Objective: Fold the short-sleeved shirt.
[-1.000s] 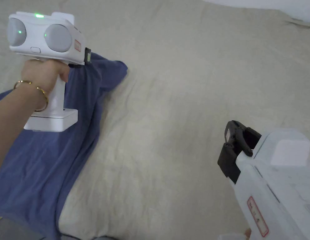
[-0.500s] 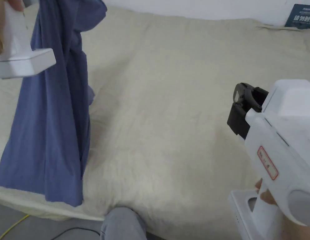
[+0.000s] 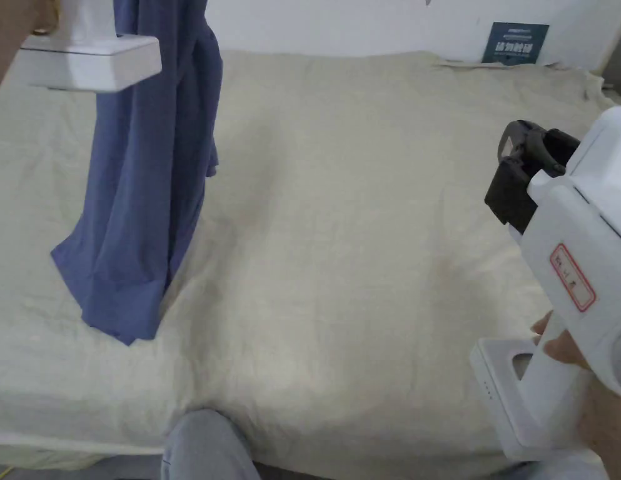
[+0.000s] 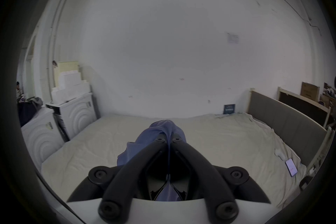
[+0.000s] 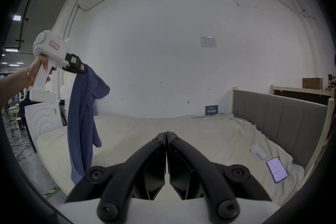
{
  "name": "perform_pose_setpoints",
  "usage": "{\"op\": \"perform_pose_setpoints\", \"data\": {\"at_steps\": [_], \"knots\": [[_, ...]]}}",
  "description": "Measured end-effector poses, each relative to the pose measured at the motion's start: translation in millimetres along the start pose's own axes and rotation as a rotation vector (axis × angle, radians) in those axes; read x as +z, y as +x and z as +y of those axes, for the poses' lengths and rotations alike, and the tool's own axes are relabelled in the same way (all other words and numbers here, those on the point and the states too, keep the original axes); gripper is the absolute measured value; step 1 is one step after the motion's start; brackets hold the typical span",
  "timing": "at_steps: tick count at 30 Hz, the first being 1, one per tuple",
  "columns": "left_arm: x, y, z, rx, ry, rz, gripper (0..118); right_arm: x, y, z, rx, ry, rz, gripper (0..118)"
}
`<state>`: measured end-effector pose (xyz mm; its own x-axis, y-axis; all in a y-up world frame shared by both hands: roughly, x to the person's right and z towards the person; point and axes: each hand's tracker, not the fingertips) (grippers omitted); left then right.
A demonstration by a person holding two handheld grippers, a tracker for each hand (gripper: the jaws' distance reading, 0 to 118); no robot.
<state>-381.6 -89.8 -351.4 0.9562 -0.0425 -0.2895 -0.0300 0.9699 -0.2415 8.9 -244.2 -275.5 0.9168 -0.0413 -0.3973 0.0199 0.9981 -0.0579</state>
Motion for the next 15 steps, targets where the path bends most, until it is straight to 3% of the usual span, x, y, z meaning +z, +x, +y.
{"op": "perform_pose_setpoints", "data": {"at_steps": [3,15], "knots": [[-33.7,43.0,-23.5,-0.009,-0.046,-0.102,0,8.4,23.1,-0.1,0.003,-0.004,-0.073,0],[-60.9,274.4,-145.0,-0.081,-0.243,-0.541,0,40.9,98.8,-15.6,0.007,-0.067,-0.338,0]]}}
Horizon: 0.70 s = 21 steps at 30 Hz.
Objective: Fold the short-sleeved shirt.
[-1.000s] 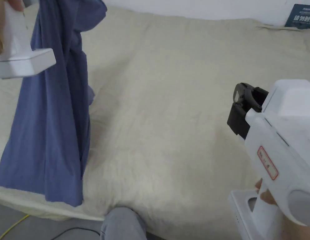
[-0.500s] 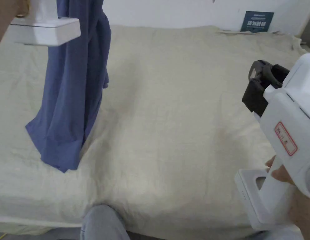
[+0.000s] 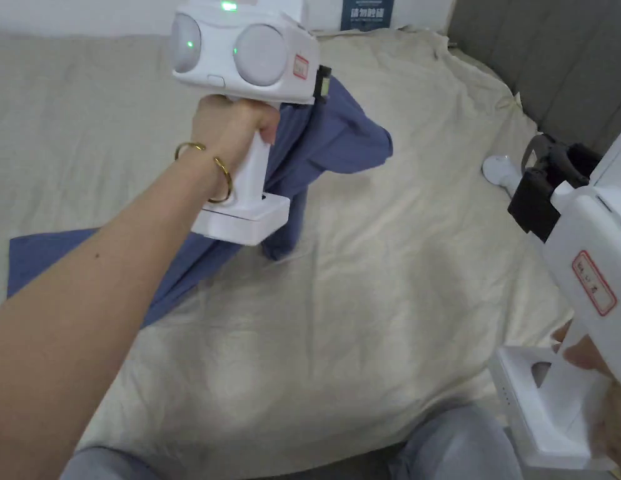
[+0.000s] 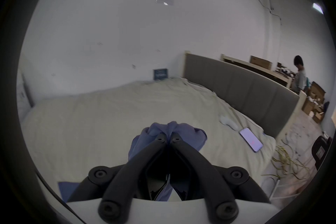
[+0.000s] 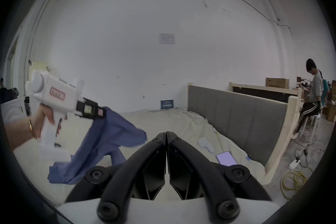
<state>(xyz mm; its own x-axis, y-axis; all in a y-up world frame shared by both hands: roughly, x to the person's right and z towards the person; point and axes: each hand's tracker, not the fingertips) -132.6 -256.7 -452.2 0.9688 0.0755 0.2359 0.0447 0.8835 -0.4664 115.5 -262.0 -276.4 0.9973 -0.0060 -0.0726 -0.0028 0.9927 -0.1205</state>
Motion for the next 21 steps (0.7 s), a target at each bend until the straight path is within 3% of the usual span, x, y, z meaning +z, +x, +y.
{"op": "perform_pose_setpoints", "data": {"at_steps": [4,8,12,14,16,17,21], "knots": [[-38.0,40.7,-42.9,0.004,-0.097,-0.11,0,-5.8,13.7,-7.7,-0.013,-0.03,-0.039,0],[-76.9,75.1,-89.6,-0.12,-0.234,-0.104,0,-10.0,14.0,-14.6,-0.017,-0.054,-0.049,0],[-99.3,95.3,-119.6,-0.127,-0.314,-0.088,3,-12.3,14.4,-21.2,-0.011,-0.076,-0.048,0],[-111.2,95.3,-126.7,-0.12,-0.383,-0.099,35,-14.8,20.8,-26.0,-0.021,-0.082,-0.05,0],[-111.9,93.8,-128.1,-0.097,-0.424,-0.151,98,-17.5,21.6,-27.2,-0.021,-0.09,-0.05,0],[-111.2,91.9,-127.5,-0.096,-0.422,-0.145,116,-18.9,24.1,-28.6,-0.023,-0.091,-0.05,0],[-91.0,72.1,-104.8,0.001,-0.34,-0.167,118,-22.6,25.0,-28.3,-0.035,-0.086,-0.04,0]]}}
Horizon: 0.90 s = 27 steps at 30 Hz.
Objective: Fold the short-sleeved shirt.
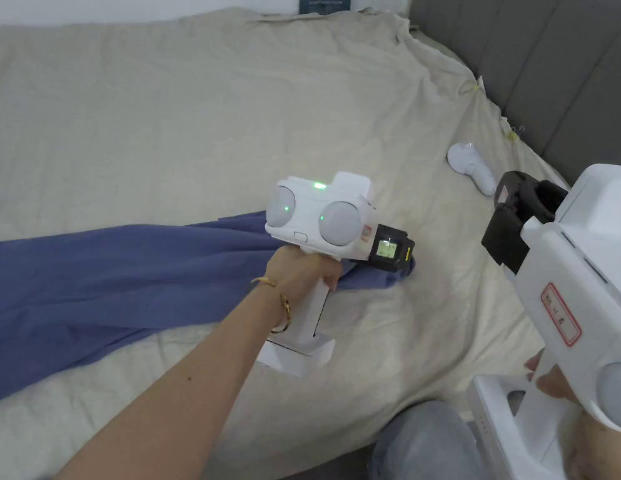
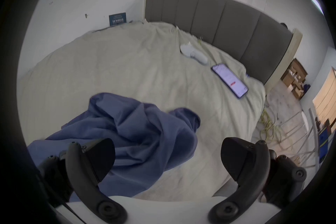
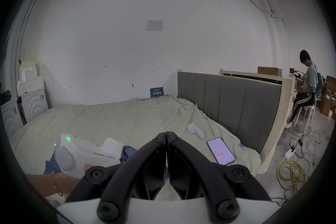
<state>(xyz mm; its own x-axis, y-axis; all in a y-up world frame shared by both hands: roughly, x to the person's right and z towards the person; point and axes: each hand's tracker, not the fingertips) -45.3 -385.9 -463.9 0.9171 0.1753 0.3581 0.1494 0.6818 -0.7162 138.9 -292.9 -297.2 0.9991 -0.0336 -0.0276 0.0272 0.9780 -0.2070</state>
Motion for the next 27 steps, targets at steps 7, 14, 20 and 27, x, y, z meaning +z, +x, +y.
{"op": "perform_pose_setpoints", "data": {"at_steps": [7,14,20,27], "knots": [[84.6,-47.6,22.1,0.136,0.215,0.1,118,-11.3,-8.1,5.7,0.002,0.022,0.034,0],[164.7,-86.5,-0.9,0.137,0.448,0.363,108,-17.5,-38.0,15.9,0.013,0.044,0.08,0],[203.5,-106.8,-40.0,0.144,0.521,0.503,42,-20.9,-54.8,13.4,0.026,0.035,0.119,0],[222.5,-108.9,-96.4,0.12,0.537,0.614,0,-16.5,-65.3,1.8,0.038,0.032,0.159,0]]}}
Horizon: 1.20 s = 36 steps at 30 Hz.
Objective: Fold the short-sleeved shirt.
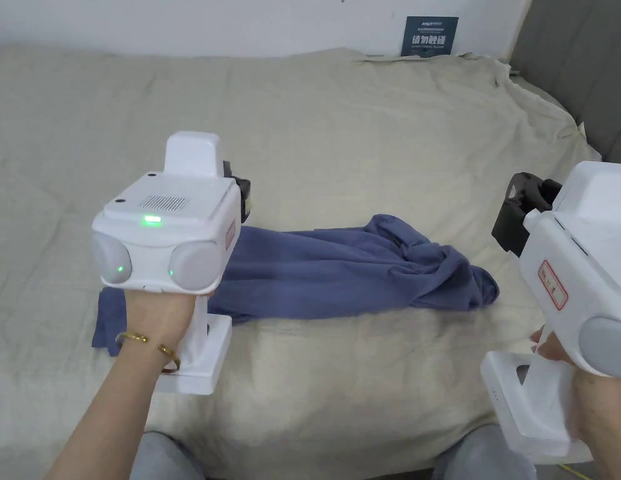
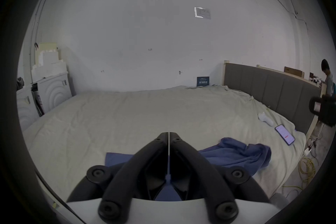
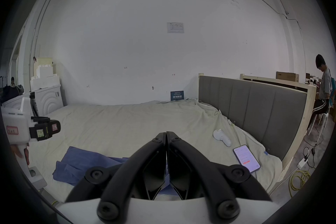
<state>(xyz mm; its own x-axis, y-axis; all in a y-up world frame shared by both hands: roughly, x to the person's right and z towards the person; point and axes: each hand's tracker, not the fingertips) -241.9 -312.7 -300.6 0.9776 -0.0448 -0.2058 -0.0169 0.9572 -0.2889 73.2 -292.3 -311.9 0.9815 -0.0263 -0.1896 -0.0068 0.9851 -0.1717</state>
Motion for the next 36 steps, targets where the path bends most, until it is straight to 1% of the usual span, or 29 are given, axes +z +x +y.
{"op": "perform_pose_setpoints", "data": {"at_steps": [8,12,15,19,28,33,34,35,36], "knots": [[32.8,-12.3,-23.5,0.031,0.071,0.081,0,9.7,-10.1,-12.2,0.015,-0.004,0.037,0],[45.4,-17.0,-31.2,0.053,0.096,0.099,0,12.6,-7.2,-19.7,0.032,-0.01,0.05,0],[50.0,-17.6,-36.0,0.061,0.116,0.101,0,14.6,-6.1,-22.4,0.038,-0.016,0.05,0],[53.6,-12.4,-39.7,0.031,0.115,0.085,0,17.7,-4.4,-23.1,0.028,-0.012,0.053,0],[59.9,-9.5,-43.1,0.038,0.114,0.062,0,20.7,-2.2,-26.5,0.037,-0.014,0.055,0],[60.8,-8.6,-41.9,0.039,0.116,0.064,0,15.7,-1.7,-23.9,0.047,-0.022,0.04,0],[61.2,-8.2,-41.7,0.04,0.116,0.064,0,12.4,-1.2,-21.8,0.053,-0.032,0.034,4],[61.0,-8.2,-41.5,0.042,0.114,0.063,0,7.5,-0.5,-19.1,0.066,-0.065,0.034,16],[60.8,-8.2,-41.5,0.042,0.114,0.062,0,3.6,0.3,-17.2,0.062,-0.07,0.032,38]]}}
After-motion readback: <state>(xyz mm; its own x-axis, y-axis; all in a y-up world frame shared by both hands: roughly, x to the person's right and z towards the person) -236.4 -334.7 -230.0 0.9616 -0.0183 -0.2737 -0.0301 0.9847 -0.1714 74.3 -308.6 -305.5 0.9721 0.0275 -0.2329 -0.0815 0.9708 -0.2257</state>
